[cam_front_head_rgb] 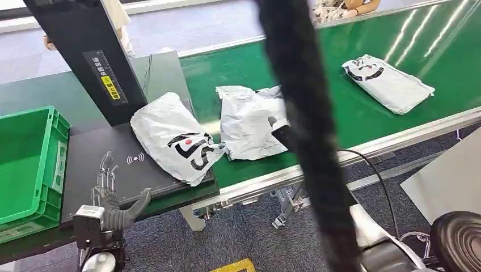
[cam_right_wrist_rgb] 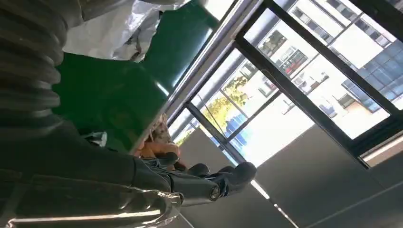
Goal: Moved the parcel from conveyor to table for the left to box.
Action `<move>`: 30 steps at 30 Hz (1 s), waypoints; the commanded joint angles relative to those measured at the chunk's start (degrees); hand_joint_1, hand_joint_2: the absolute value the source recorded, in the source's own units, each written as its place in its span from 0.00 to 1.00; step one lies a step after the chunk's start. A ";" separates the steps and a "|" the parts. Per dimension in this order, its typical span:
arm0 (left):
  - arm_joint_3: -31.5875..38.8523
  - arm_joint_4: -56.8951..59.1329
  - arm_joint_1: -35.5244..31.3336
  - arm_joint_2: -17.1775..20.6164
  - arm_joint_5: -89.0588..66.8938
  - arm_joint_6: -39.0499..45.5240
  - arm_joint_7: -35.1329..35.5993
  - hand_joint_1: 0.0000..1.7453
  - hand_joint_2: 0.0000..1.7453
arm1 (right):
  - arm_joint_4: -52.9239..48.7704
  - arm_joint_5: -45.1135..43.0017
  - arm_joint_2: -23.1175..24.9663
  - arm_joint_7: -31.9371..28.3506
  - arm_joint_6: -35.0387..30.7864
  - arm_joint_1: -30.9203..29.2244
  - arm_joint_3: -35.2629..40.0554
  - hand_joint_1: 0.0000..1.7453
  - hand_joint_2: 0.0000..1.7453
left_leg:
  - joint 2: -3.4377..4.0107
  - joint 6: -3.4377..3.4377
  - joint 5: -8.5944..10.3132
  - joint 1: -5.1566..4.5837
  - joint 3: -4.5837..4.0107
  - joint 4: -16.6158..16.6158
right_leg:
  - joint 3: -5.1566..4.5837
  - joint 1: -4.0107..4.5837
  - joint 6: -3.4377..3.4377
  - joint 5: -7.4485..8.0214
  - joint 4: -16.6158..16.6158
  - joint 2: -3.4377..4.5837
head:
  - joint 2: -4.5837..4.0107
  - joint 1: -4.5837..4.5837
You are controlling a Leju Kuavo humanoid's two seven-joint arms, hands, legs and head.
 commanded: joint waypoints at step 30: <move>-24.37 39.00 -57.89 6.96 -37.70 -16.59 25.70 0.00 1.00 | -9.31 1.54 15.89 -8.45 -4.93 22.95 4.47 0.00 1.00 | -0.40 -0.04 0.10 0.09 -0.13 0.05 | 0.03 0.10 -0.03 -0.05 -0.02 -0.43 | 0.00 0.00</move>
